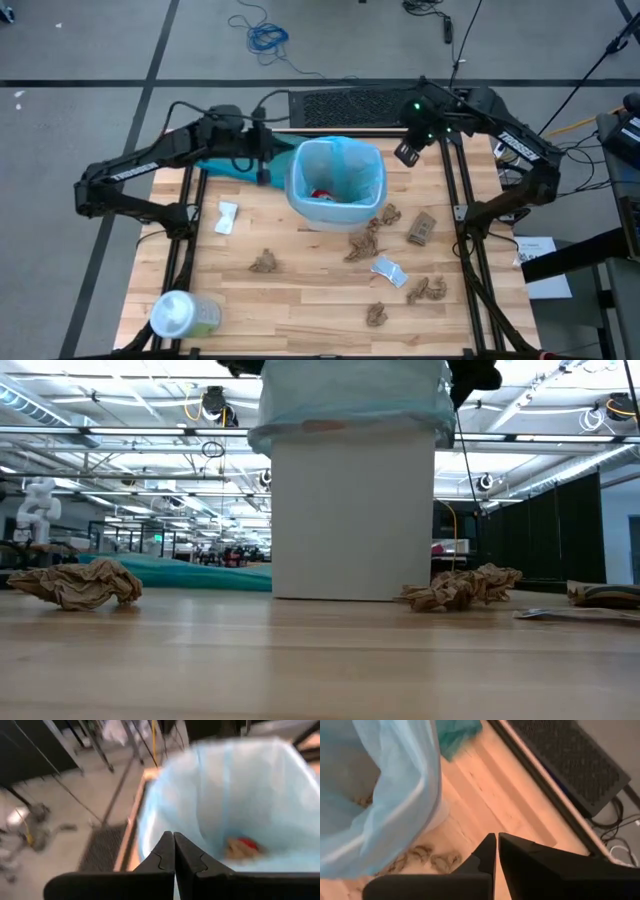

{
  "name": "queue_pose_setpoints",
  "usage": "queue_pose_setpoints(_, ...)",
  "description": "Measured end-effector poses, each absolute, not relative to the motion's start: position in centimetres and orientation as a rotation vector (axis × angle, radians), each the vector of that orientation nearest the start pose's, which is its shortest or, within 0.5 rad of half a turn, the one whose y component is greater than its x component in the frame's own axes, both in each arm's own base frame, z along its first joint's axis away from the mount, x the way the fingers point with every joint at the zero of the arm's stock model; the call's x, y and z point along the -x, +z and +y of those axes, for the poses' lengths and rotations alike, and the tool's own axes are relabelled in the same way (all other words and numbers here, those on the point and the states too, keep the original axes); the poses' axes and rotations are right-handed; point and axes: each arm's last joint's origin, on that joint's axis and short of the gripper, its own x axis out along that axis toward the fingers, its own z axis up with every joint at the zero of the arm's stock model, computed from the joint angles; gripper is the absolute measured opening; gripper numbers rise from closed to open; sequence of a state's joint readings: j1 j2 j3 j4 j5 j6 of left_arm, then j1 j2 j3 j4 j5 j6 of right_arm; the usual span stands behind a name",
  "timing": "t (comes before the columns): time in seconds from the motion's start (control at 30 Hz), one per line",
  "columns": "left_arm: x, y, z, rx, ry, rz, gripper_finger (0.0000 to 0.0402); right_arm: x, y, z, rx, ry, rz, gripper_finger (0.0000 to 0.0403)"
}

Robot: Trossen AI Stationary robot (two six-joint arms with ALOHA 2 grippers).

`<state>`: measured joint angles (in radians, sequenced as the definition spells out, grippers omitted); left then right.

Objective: Place trash/remove bag and relplace
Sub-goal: Put the white paper into the trash bin

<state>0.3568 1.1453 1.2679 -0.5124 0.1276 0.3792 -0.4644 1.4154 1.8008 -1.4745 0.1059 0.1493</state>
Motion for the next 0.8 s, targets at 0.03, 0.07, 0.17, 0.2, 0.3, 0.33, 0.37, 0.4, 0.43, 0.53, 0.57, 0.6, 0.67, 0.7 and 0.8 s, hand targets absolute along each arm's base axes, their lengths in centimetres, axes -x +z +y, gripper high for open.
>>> queue_pose_setpoints(0.03,-21.8,39.7,7.6,-0.263,0.148,0.418,0.0001,-20.1,42.4,-10.1,-0.331,-0.588,1.055,0.0006)
queue_pose_setpoints(0.07,-21.3,39.7,7.4,-0.248,0.150,0.409,0.0001,-20.0,42.0,-9.7,-0.337,-0.582,1.064,0.0003)
queue_pose_setpoints(0.17,-19.4,38.6,6.7,-0.167,0.181,0.489,0.0001,-19.7,40.9,-8.5,-0.351,-0.566,1.072,0.0002)
queue_pose_setpoints(0.2,-19.0,38.1,6.6,-0.143,0.209,0.530,0.0000,-19.7,40.6,-8.1,-0.351,-0.560,1.070,0.0002)
queue_pose_setpoints(0.3,-17.9,36.4,6.3,-0.032,0.276,0.656,0.0000,-19.4,39.6,-7.0,-0.352,-0.538,1.048,0.0001)
queue_pose_setpoints(0.33,-17.5,35.9,6.2,0.009,0.296,0.707,0.0000,-19.3,39.4,-6.6,-0.356,-0.532,1.040,0.0001)
queue_pose_setpoints(0.37,-17.3,35.5,6.2,0.046,0.320,0.748,0.0000,-19.3,39.1,-6.4,-0.358,-0.528,1.032,0.0001)
queue_pose_setpoints(0.4,-17.0,35.1,6.1,0.083,0.344,0.784,0.0000,-19.3,39.0,-6.2,-0.362,-0.523,1.021,0.0001)
queue_pose_setpoints(0.43,-16.9,34.6,6.1,0.123,0.367,0.822,0.0000,-19.3,38.9,-5.9,-0.365,-0.517,1.013,0.0001)
queue_pose_setpoints(0.53,-16.7,32.9,6.1,0.227,0.437,0.942,0.0000,-19.5,38.8,-5.2,-0.347,-0.506,0.991,0.0001)
queue_pose_setpoints(0.57,-16.7,32.2,6.2,0.255,0.467,0.977,0.0000,-19.5,38.9,-5.0,-0.337,-0.502,0.985,0.0001)
queue_pose_setpoints(0.6,-16.7,31.5,6.2,0.286,0.498,1.017,0.0000,-19.6,38.9,-4.8,-0.332,-0.495,0.984,0.0001)
queue_pose_setpoints(0.67,-16.7,29.9,6.1,0.358,0.558,1.088,0.0000,-19.8,39.0,-4.6,-0.326,-0.481,0.971,0.0001)
queue_pose_setpoints(0.7,-16.8,29.1,6.2,0.397,0.585,1.122,0.0000,-19.8,39.0,-4.5,-0.323,-0.475,0.967,0.0001)
queue_pose_setpoints(0.8,-16.9,26.3,6.1,0.500,0.670,1.248,0.0000,-20.0,39.0,-4.2,-0.316,-0.462,0.956,0.0000)
